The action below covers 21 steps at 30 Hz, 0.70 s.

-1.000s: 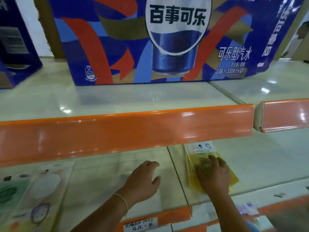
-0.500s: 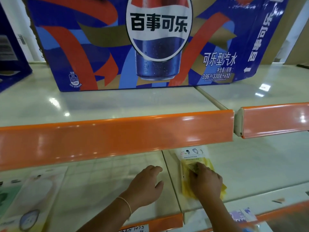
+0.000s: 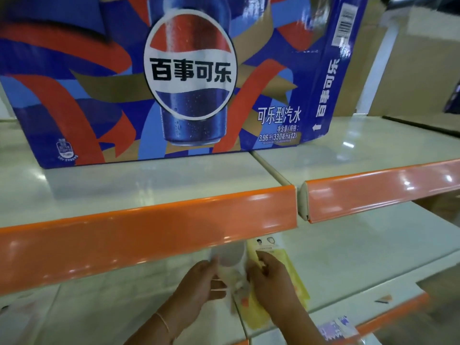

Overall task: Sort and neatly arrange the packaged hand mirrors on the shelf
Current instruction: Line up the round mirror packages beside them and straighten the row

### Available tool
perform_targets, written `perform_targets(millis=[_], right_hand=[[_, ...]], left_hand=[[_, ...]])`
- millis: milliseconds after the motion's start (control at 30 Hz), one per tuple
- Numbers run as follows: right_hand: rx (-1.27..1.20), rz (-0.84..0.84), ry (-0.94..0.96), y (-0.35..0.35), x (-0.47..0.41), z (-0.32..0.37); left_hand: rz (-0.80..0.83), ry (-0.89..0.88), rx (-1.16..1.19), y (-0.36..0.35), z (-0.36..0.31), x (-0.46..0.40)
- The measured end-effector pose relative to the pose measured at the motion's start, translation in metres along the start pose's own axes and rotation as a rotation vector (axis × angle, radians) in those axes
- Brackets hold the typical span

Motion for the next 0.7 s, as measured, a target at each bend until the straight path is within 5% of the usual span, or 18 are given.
perform_targets(millis=[100,333,700], right_hand=[[-0.194,0.162,-0.15,-0.016,0.01,0.002],[-0.437,0.362,-0.362,-0.044,0.028,0.008],[-0.473,0.429,-0.255,-0.082,0.045,0.037]], left_hand=[[-0.072,0.064,0.198,0.008,0.001,-0.001],[-0.114,-0.06,-0.202,0.049,-0.005,0.007],[-0.027,-0.057,-0.149,0.126,-0.027,0.043]])
Point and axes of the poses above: each hand's wrist, its own x-axis away from the middle knuckle, its own y-axis out of the back of the hand, z = x × y, the point moved 1 cm from there along -x, towards the middle knuckle, and after that the axes turned 15 degrees about x, right-handed, at the moved point
